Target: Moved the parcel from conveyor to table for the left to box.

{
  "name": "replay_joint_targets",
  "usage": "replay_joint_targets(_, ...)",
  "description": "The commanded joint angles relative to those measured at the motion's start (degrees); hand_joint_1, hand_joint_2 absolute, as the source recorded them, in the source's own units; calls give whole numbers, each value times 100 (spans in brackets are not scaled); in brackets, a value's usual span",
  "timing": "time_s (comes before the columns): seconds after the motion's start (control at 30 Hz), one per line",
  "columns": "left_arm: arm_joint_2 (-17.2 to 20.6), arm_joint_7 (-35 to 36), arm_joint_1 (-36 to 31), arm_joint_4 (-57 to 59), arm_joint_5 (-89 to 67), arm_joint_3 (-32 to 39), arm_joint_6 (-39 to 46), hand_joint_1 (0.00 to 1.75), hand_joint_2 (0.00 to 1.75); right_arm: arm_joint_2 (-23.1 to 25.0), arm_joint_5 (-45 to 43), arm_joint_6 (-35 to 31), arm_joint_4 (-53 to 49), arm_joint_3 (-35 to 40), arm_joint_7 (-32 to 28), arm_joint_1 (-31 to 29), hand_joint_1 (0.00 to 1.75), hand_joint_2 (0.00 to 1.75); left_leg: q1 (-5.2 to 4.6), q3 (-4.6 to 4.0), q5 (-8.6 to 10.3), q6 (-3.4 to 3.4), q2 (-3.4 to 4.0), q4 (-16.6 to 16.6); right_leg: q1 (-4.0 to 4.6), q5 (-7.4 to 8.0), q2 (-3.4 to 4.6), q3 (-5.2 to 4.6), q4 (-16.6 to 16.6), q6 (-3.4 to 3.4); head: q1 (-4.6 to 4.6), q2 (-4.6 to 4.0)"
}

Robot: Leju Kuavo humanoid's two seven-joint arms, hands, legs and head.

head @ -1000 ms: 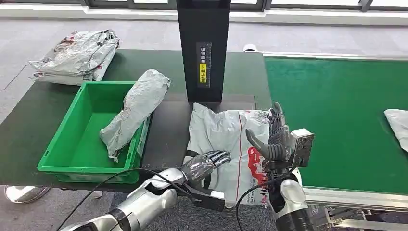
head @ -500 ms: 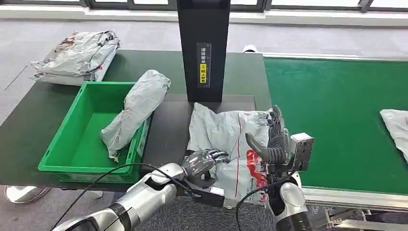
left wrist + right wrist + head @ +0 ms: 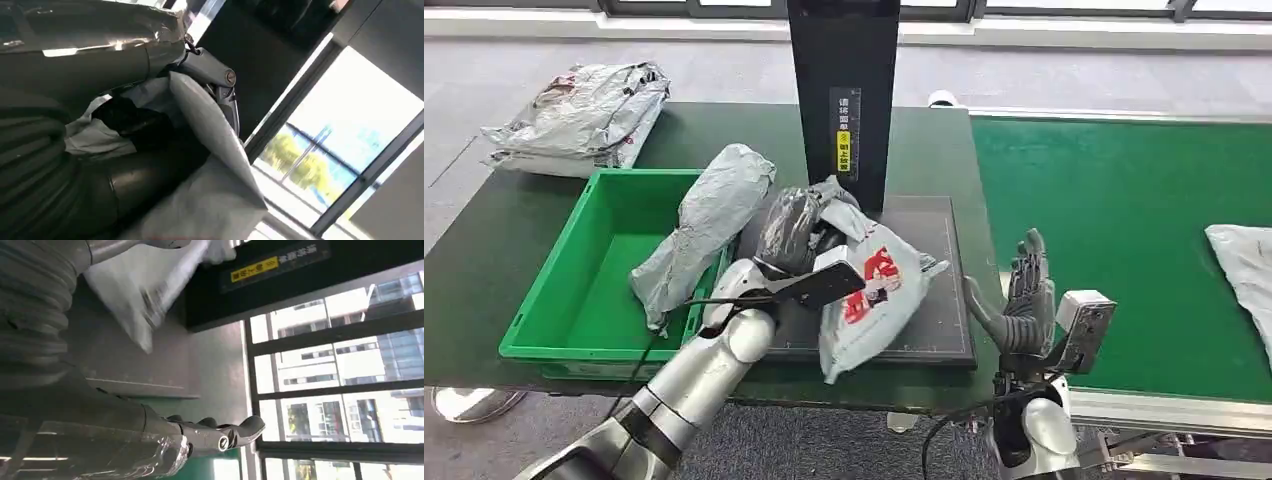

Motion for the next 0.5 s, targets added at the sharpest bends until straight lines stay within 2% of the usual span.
replay_joint_targets(0.03,-229,-7,-304,-887,-334,246,370,175,175,612,247,111,-937,-1293,232,35,0,175,-3,-4,-3,5,-11,3,1,-11,-37,5,4,-4,0,0)
replay_joint_targets(0.2,-156,58,-302,-1295,-424,468,623,175,175,737,343,273,-1059,-1545,248,98,0,175,-2,-9,-4,3,-1,4,-2,-6,-18,-2,5,-3,0,0)
replay_joint_targets(0.37,34,94,-109,-1899,-1400,1041,1853,175,175,775,356,332,-1074,-1712,186,215,0,175,-1,5,-7,3,14,-4,1,-7,-19,8,-1,-9,2,-2)
replay_joint_targets(0.5,89,70,-30,-1997,-1397,1148,1839,175,175,770,324,358,-1067,-1729,150,250,0,175,-2,14,-9,3,25,-12,1,-5,-7,13,-7,-8,0,0)
